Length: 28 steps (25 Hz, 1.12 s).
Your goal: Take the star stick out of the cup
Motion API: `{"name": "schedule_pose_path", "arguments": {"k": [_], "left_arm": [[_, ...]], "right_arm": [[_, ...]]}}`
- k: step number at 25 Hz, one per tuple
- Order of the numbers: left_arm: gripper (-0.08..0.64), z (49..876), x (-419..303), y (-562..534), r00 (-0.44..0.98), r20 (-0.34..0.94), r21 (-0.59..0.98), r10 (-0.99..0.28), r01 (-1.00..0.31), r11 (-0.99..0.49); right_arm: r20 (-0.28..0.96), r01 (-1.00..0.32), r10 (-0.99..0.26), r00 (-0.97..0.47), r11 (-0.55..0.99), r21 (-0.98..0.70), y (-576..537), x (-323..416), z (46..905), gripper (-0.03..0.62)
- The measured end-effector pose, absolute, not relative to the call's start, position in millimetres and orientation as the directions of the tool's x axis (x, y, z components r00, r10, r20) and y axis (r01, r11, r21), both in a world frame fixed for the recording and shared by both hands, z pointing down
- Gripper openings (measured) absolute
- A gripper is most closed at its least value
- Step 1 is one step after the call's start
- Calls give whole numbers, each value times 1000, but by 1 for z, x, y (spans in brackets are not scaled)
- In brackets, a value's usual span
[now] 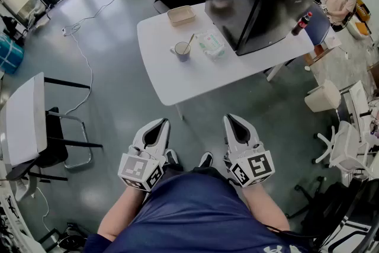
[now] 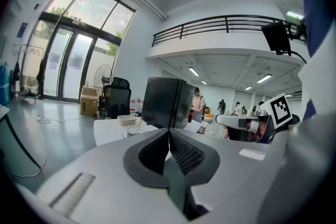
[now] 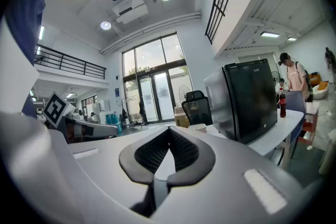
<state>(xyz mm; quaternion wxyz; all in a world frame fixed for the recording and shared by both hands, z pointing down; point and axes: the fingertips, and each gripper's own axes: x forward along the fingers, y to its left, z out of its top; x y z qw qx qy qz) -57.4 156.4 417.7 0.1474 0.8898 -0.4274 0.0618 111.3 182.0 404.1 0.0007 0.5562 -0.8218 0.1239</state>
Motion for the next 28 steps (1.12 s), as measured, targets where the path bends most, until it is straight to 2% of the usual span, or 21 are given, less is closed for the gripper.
{"name": "schedule_pose_path", "arguments": {"k": [16,28], "left_arm": [[5,427,-43,151,598,262,205,-757,-801,-562],[5,442,-37,160,496,306,231,-812,-867,-443]], "right_arm": [[140,-900,-908,-396,352,-258,168,130,418,3],[158,-829,-830,-535,479,-288,145,135,434,3]]}}
